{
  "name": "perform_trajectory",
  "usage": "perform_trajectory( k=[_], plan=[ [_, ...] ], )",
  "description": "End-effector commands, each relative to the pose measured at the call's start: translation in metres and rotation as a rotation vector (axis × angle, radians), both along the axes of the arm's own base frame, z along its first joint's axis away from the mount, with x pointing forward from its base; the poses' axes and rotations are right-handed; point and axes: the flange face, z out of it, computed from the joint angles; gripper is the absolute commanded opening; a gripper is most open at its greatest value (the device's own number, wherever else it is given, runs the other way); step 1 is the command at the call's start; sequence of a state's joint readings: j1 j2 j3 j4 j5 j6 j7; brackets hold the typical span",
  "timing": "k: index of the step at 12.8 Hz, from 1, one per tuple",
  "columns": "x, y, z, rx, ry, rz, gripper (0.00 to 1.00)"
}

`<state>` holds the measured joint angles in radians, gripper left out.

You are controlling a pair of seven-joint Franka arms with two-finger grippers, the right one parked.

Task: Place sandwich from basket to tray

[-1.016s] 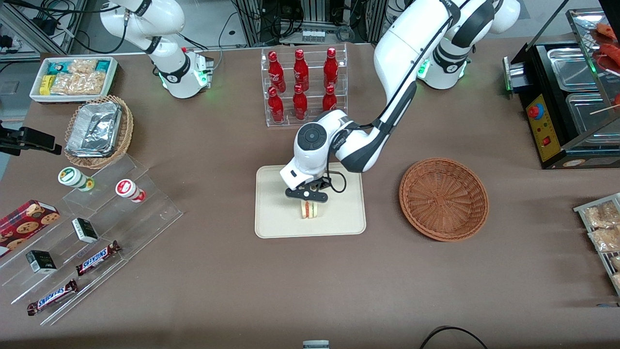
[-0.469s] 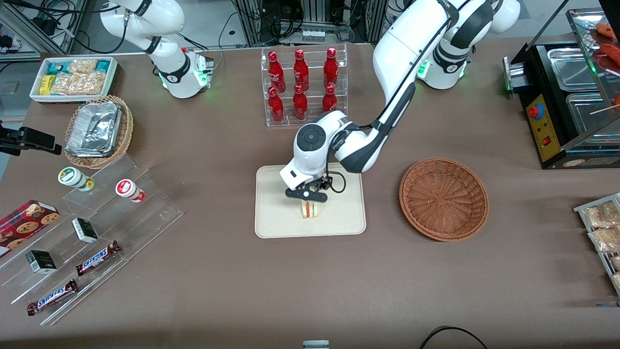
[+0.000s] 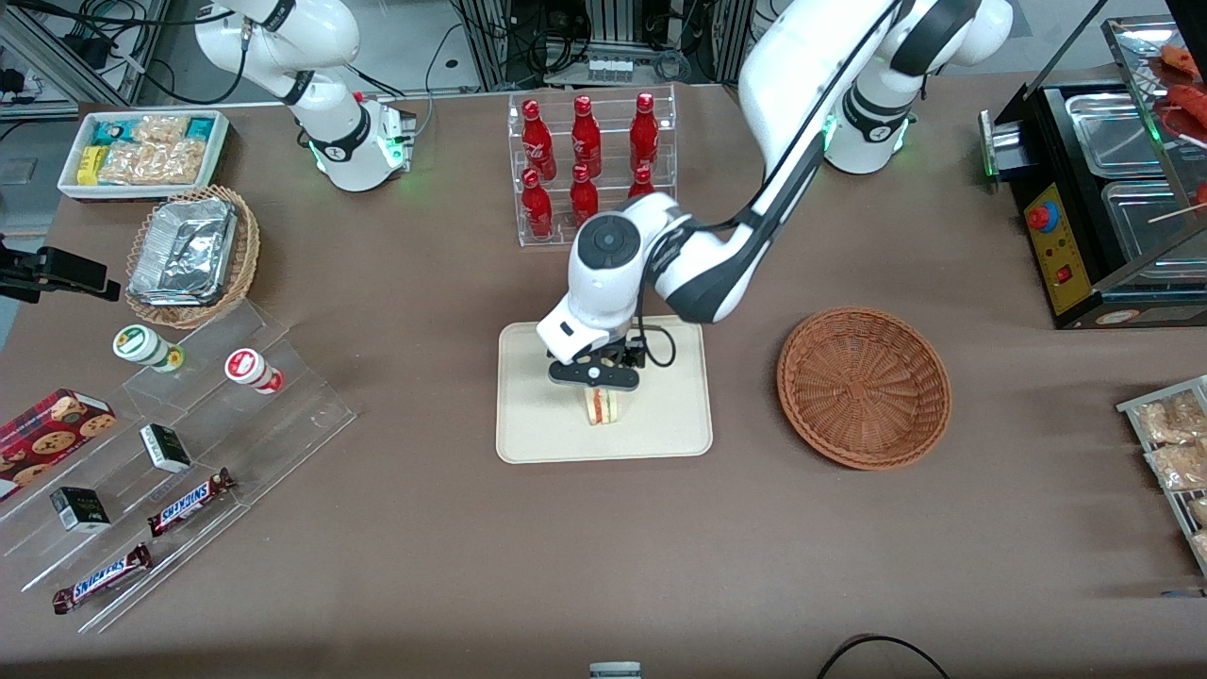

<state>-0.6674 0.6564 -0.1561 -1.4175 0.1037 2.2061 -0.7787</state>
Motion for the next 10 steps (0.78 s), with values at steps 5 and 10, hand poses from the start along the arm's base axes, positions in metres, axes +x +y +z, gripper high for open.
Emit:
perform_trajectory(
  k=[5,10],
  plan=[
    [0.034,0.128,0.154,0.017,-0.032,0.290,0.99],
    [0.040,0.214,0.223,0.069,-0.016,0.346,0.99]
  ],
)
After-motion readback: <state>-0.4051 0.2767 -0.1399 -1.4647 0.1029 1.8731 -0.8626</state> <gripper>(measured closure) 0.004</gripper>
